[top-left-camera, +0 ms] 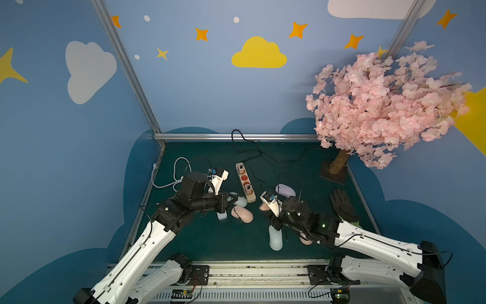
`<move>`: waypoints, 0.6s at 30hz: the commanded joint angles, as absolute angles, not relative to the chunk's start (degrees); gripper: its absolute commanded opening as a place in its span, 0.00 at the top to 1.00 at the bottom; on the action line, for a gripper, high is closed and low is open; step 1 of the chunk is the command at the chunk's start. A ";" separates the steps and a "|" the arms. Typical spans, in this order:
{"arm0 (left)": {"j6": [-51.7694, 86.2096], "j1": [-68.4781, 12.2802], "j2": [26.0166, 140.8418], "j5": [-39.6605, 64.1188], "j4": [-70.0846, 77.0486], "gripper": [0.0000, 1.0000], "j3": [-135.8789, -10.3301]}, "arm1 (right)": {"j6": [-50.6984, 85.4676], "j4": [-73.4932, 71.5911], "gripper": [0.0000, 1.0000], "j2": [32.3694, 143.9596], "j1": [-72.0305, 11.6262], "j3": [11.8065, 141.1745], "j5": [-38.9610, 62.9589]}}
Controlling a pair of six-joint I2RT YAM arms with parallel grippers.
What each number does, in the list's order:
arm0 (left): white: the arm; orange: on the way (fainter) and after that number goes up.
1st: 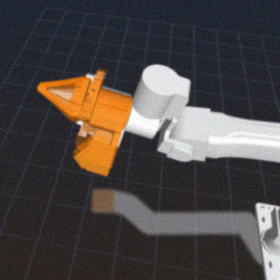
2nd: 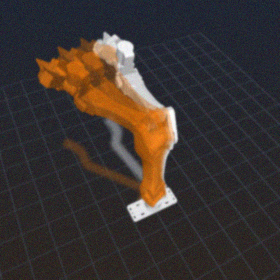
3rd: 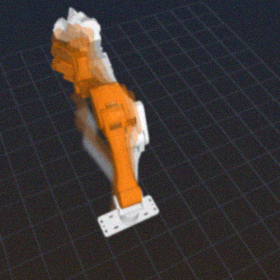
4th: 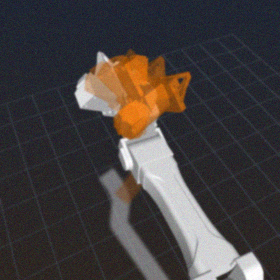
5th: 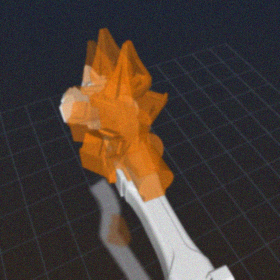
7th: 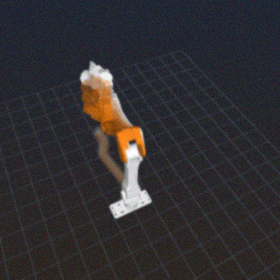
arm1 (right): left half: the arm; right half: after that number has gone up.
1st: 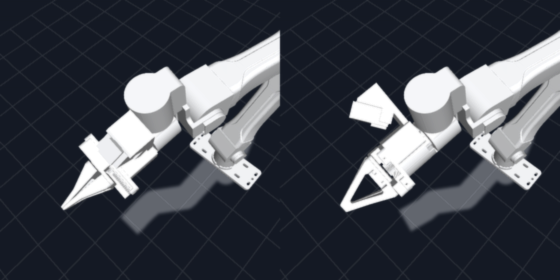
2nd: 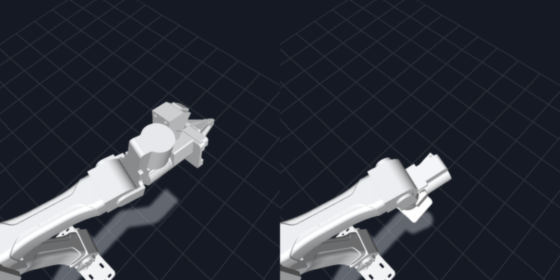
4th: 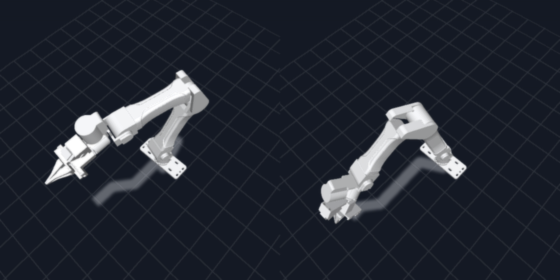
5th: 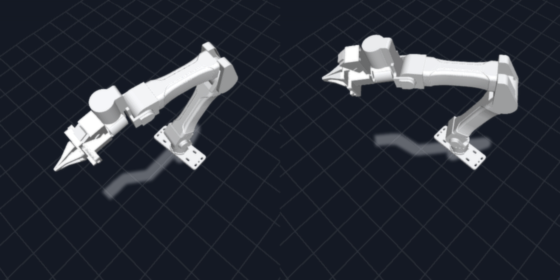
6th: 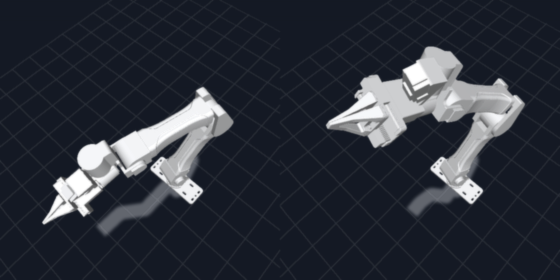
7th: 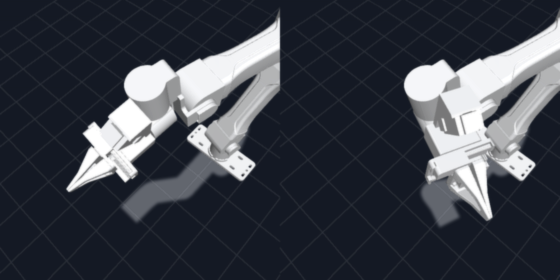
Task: Unplug the wireless mouse
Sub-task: Place the plug at the center of the board.
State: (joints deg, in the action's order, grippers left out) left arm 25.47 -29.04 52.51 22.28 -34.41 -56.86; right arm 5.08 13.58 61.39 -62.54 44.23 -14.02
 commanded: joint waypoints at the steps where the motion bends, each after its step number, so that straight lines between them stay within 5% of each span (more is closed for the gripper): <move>1: 25.65 -30.98 52.77 14.27 -37.82 0.96 -56.53 | 21.34 21.24 1.00 63.27 -62.22 46.90 -15.02; 18: 33.36 -44.30 52.87 2.14 -31.16 0.96 -45.03 | 35.11 29.78 1.00 86.43 -52.44 56.73 -4.80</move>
